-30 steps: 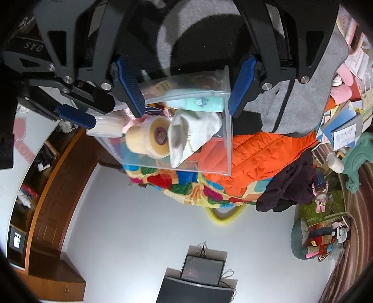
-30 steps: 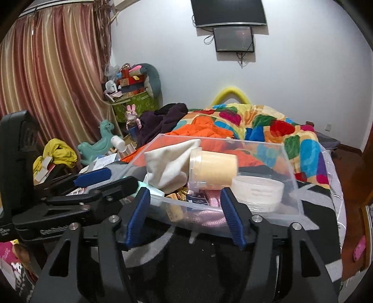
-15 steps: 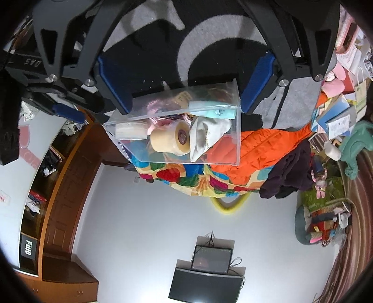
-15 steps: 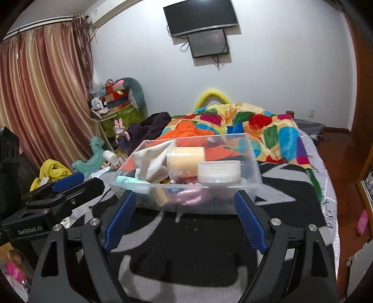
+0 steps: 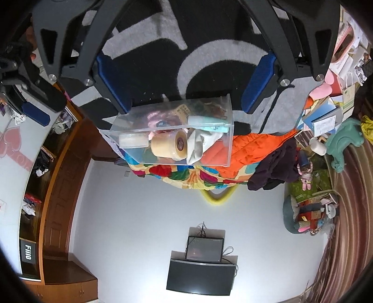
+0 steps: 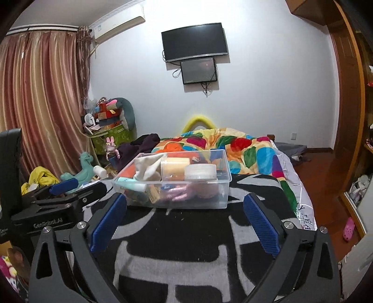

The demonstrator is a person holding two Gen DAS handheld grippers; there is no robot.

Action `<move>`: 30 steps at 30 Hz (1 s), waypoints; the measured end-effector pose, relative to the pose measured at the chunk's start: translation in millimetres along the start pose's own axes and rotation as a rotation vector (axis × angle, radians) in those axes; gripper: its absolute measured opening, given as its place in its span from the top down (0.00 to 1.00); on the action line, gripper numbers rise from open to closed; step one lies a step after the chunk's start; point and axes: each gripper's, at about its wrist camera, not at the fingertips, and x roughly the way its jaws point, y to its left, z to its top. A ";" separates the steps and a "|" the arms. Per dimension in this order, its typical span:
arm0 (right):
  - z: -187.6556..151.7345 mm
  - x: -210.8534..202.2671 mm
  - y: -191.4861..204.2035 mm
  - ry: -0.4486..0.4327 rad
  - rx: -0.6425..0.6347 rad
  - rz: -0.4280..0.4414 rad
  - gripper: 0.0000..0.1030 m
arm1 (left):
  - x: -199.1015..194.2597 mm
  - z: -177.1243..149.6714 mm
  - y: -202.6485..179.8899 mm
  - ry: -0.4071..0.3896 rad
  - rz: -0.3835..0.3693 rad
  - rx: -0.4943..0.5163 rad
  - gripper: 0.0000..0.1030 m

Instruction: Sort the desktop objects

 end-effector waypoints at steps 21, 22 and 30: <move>-17.7 -3.3 -6.5 -0.002 -0.034 -0.054 0.02 | -10.3 -29.5 -12.1 -0.036 0.021 -0.006 0.06; -17.7 -2.7 -6.4 0.000 -0.035 -0.056 0.02 | -10.1 -29.7 -12.0 -0.033 0.015 -0.006 0.06; -18.9 0.9 -10.7 0.014 -0.019 -0.049 0.02 | -9.6 -30.5 -11.0 -0.022 -0.010 -0.018 0.06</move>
